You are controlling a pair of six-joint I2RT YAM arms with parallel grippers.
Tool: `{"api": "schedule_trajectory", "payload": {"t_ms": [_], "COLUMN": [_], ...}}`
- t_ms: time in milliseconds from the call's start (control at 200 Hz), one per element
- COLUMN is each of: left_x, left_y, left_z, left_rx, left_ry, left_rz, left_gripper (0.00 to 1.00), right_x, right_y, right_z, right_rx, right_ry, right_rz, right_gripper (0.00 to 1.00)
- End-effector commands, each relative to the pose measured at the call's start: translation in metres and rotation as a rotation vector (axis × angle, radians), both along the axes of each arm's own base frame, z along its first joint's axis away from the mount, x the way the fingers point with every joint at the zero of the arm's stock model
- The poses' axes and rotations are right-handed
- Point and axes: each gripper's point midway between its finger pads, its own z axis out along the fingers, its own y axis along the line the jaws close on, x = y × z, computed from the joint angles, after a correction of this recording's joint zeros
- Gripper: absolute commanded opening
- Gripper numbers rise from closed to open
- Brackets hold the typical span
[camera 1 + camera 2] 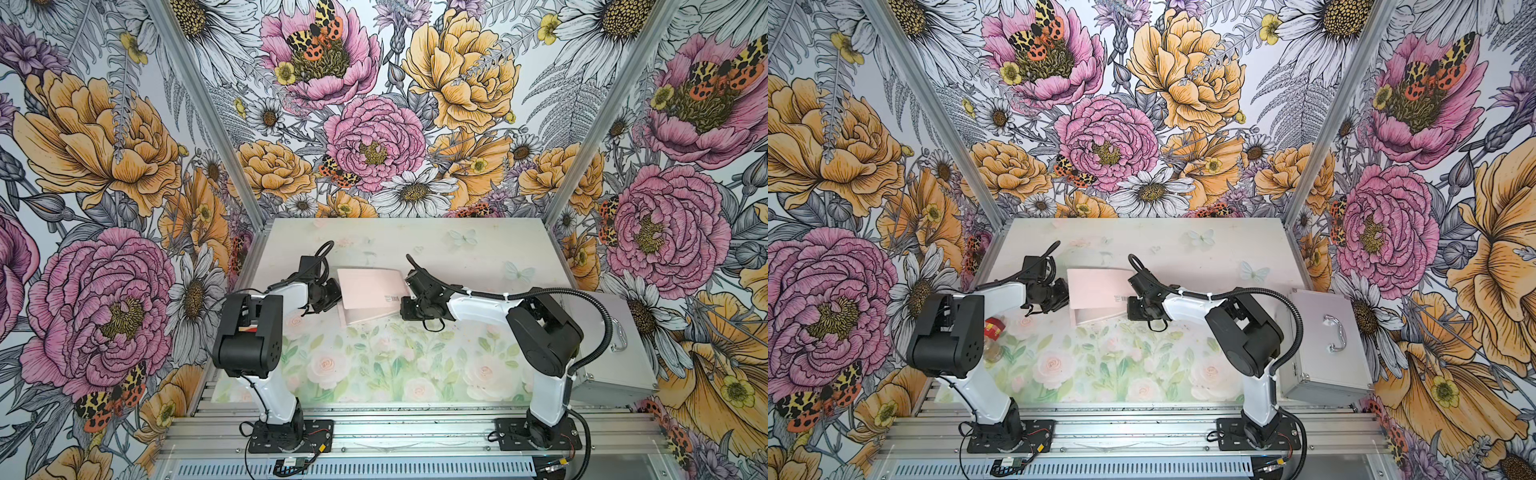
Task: Place the photos into the photo albums
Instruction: Adjust the photo album at the center of the board, then reset both arms
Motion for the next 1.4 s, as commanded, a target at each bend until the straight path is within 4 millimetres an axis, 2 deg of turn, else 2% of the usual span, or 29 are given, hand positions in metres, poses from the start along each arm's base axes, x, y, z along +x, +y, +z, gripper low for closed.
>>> {"api": "schedule_trajectory", "payload": {"t_ms": [0,165,265,445,460,480,796,906,1026,1161,1246,1361,1396], "left_x": [0.009,0.031,0.036,0.031,0.03,0.03,0.016,0.01,-0.003,-0.019,-0.025,-0.03,-0.031], "left_y": [-0.027,-0.064,-0.065,-0.028,-0.024,-0.019,0.057,0.075,0.085,0.103,0.111,0.122,0.126], "left_z": [-0.019,-0.012,-0.001,0.026,0.024,0.04,0.133,0.168,0.202,0.222,0.229,0.23,0.228], "left_rx": [-0.008,-0.032,-0.004,0.063,0.068,0.071,0.188,0.221,0.229,0.289,0.283,0.302,0.312], "left_ry": [0.035,0.011,-0.013,-0.072,-0.066,-0.104,-0.362,-0.461,-0.556,-0.628,-0.664,-0.671,-0.666], "left_rz": [-0.042,-0.106,-0.114,-0.055,-0.049,-0.039,0.113,0.16,0.184,0.247,0.268,0.305,0.319], "left_gripper": [0.37,0.36,0.36,0.39,0.4,0.4,0.43,0.43,0.44,0.64,0.79,0.98,0.99], "right_x": [0.011,0.018,0.023,0.033,0.034,0.034,0.042,0.043,0.039,0.033,0.03,0.022,0.021], "right_y": [-0.018,-0.046,-0.065,-0.109,-0.112,-0.117,-0.185,-0.206,-0.229,-0.264,-0.286,-0.314,-0.324], "right_z": [0.009,0.011,0.021,0.05,0.053,0.057,0.131,0.16,0.194,0.22,0.23,0.238,0.238], "right_rx": [-0.016,-0.047,-0.055,-0.084,-0.091,-0.102,-0.256,-0.306,-0.337,-0.403,-0.457,-0.517,-0.526], "right_ry": [-0.052,-0.072,-0.104,-0.183,-0.191,-0.203,-0.436,-0.525,-0.616,-0.684,-0.706,-0.722,-0.722], "right_rz": [-0.048,-0.092,-0.118,-0.175,-0.177,-0.181,-0.275,-0.309,-0.36,-0.447,-0.503,-0.594,-0.631], "right_gripper": [0.22,0.22,0.22,0.24,0.24,0.25,0.33,0.34,0.38,0.53,0.67,0.86,0.9]}}
